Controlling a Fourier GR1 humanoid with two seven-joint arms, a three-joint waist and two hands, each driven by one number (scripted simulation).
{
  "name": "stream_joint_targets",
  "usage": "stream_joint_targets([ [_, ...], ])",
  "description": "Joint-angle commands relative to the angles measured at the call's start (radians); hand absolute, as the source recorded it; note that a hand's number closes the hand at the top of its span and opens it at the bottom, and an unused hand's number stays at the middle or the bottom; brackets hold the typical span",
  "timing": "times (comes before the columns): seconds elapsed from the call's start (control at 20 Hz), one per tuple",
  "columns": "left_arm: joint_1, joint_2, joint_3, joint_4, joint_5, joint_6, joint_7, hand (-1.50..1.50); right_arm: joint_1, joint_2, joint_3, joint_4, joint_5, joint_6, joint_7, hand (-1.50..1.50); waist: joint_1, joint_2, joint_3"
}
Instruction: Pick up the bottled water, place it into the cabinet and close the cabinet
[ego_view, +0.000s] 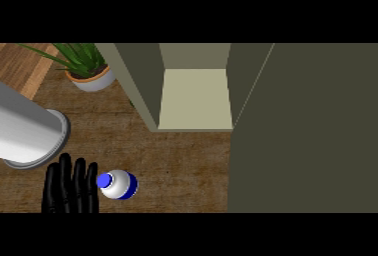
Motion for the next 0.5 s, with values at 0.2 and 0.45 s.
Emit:
stream_joint_targets([
  [0.2,0.147,0.000,-0.115,-0.028,-0.079,0.078,-0.059,-1.50,0.106,-0.014,-0.073,-0.211,-0.214,0.018,0.082,-1.50,-0.002,0.000,-0.003],
  [0.45,0.197,0.023,-0.053,-0.059,-0.054,0.044,-0.037,-1.50,0.147,0.017,-0.065,-0.209,-0.195,0.046,0.027,-1.50,-0.004,0.003,-0.003],
])
